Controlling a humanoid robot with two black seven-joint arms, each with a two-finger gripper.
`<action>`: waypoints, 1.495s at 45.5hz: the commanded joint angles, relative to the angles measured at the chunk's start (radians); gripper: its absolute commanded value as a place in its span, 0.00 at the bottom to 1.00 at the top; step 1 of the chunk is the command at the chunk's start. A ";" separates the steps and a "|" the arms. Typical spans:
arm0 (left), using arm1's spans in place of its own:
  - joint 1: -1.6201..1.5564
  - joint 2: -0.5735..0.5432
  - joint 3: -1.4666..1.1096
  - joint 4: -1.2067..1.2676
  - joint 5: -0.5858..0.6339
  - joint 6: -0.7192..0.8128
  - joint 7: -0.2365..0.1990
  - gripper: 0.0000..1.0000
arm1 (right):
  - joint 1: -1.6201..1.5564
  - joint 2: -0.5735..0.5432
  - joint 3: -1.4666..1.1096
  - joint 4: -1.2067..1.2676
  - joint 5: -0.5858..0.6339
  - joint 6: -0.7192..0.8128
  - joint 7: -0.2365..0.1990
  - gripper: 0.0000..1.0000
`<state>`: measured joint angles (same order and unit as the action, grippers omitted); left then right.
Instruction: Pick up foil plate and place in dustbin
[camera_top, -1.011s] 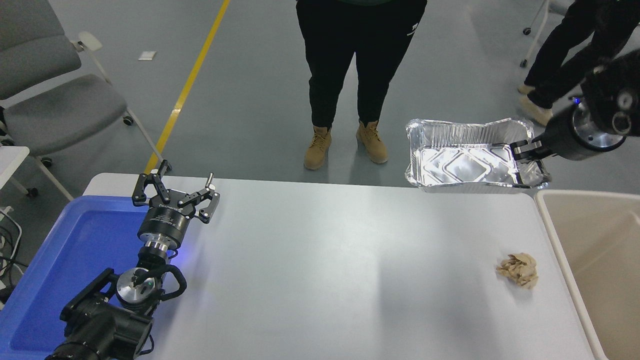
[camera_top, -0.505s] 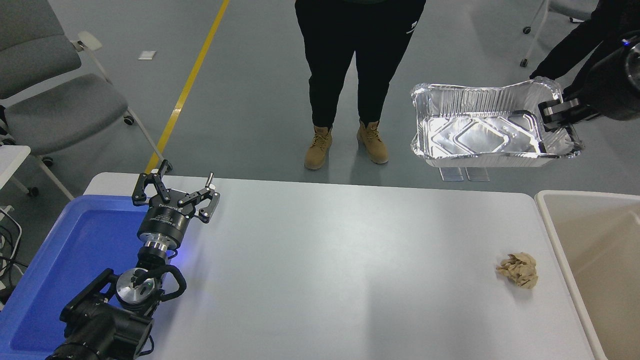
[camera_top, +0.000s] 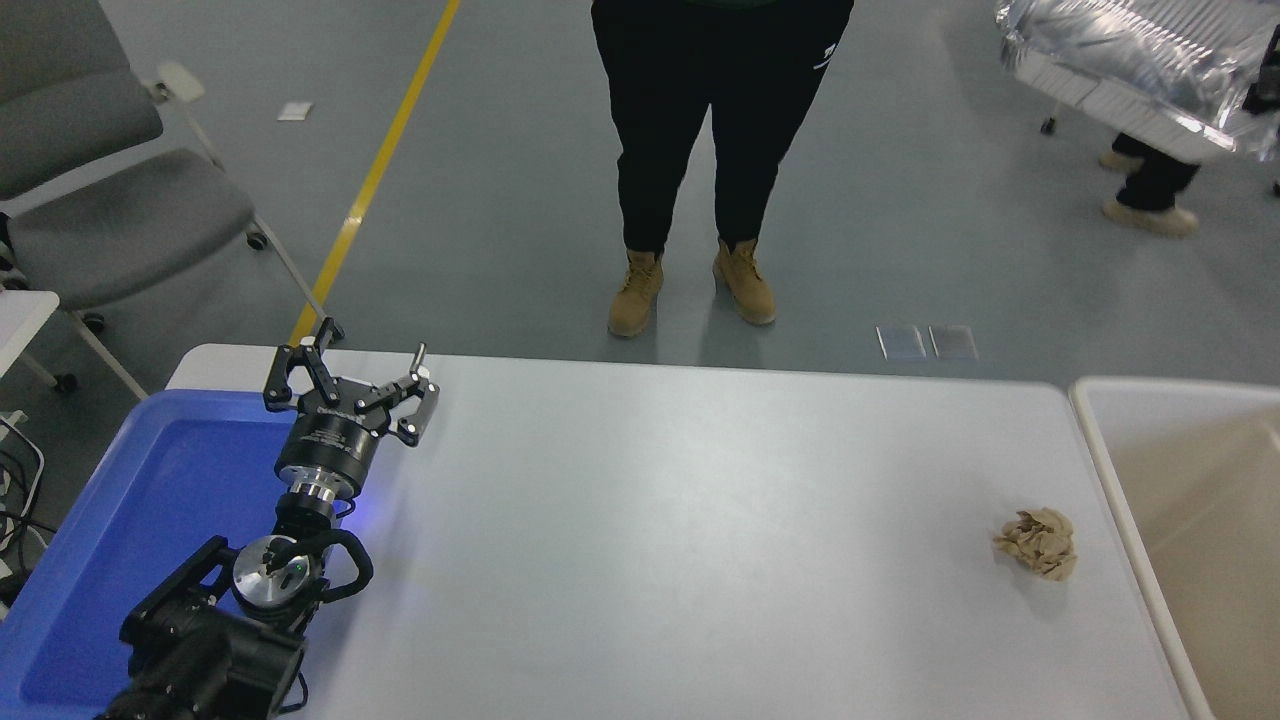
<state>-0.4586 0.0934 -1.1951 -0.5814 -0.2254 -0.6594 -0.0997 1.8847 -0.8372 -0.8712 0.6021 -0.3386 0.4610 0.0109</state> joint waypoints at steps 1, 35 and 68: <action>0.000 0.000 0.000 0.000 0.000 0.000 0.000 0.99 | -0.484 0.024 0.412 -0.531 0.063 -0.050 0.001 0.00; 0.000 0.000 0.000 0.000 0.000 0.000 -0.002 0.99 | -1.190 0.296 0.741 -0.674 0.070 -0.347 0.029 0.00; 0.000 0.000 0.000 0.000 0.000 0.000 -0.002 0.99 | -1.374 0.349 0.816 -0.671 0.070 -0.404 0.043 0.00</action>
<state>-0.4586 0.0936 -1.1950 -0.5814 -0.2255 -0.6593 -0.1004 0.5591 -0.5103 -0.0991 -0.0703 -0.2685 0.0673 0.0530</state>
